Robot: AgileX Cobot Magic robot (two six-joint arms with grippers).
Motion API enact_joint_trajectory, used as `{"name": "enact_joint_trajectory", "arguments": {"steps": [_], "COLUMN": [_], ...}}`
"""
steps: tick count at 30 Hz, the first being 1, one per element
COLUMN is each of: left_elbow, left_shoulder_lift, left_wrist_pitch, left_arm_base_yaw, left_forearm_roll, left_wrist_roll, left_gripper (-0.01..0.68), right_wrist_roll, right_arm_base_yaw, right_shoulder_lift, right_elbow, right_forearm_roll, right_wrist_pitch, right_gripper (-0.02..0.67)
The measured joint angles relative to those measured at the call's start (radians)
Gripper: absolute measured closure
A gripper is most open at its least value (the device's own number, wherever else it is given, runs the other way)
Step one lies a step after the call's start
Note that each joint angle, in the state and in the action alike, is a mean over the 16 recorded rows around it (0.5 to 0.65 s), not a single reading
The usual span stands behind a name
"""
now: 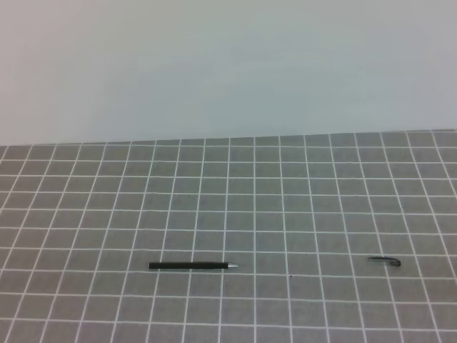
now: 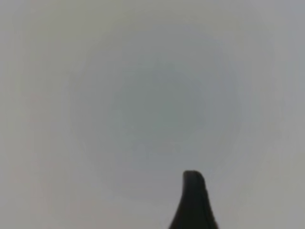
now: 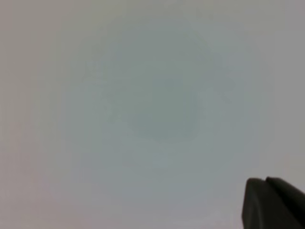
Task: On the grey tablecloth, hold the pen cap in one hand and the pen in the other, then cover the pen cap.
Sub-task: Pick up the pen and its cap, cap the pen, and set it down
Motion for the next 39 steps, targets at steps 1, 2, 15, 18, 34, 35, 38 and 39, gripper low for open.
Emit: {"name": "enact_joint_trajectory", "arguments": {"steps": [1, 2, 15, 18, 34, 35, 38, 39], "left_elbow": [0.000, 0.000, 0.001, 0.002, 0.002, 0.002, 0.002, 0.002], "left_shoulder_lift": [0.000, 0.000, 0.000, 0.000, 0.000, 0.000, 0.000, 0.000], "left_wrist_pitch": [-0.001, 0.000, 0.087, 0.094, 0.080, 0.081, 0.089, 0.092], "left_arm_base_yaw": [0.000, 0.000, 0.000, 0.000, 0.000, 0.000, 0.000, 0.000], "left_forearm_roll": [-0.003, -0.006, -0.001, 0.006, 0.012, 0.016, 0.029, 0.033], "left_wrist_roll": [-0.002, -0.004, -0.004, -0.002, -0.010, -0.010, -0.009, -0.009], "left_gripper": [0.204, 0.204, 0.204, 0.204, 0.317, 0.344, 0.428, 0.457], "right_wrist_roll": [-0.001, -0.001, -0.057, -0.074, -0.087, -0.087, -0.090, -0.095], "right_arm_base_yaw": [0.000, 0.000, 0.000, 0.000, 0.000, 0.000, 0.000, 0.000], "right_shoulder_lift": [0.000, 0.000, 0.078, 0.128, 0.311, 0.312, 0.314, 0.314], "right_elbow": [-0.005, -0.012, -0.252, -0.320, -0.445, -0.445, -0.445, -0.445], "right_forearm_roll": [0.003, 0.005, 0.006, -0.001, -0.007, -0.007, -0.010, -0.011], "right_wrist_pitch": [0.028, 0.057, 0.524, 0.601, 0.722, 0.722, 0.729, 0.733], "right_gripper": [0.651, 0.651, 0.651, 0.651, 0.651, 0.651, 0.651, 0.651]}}
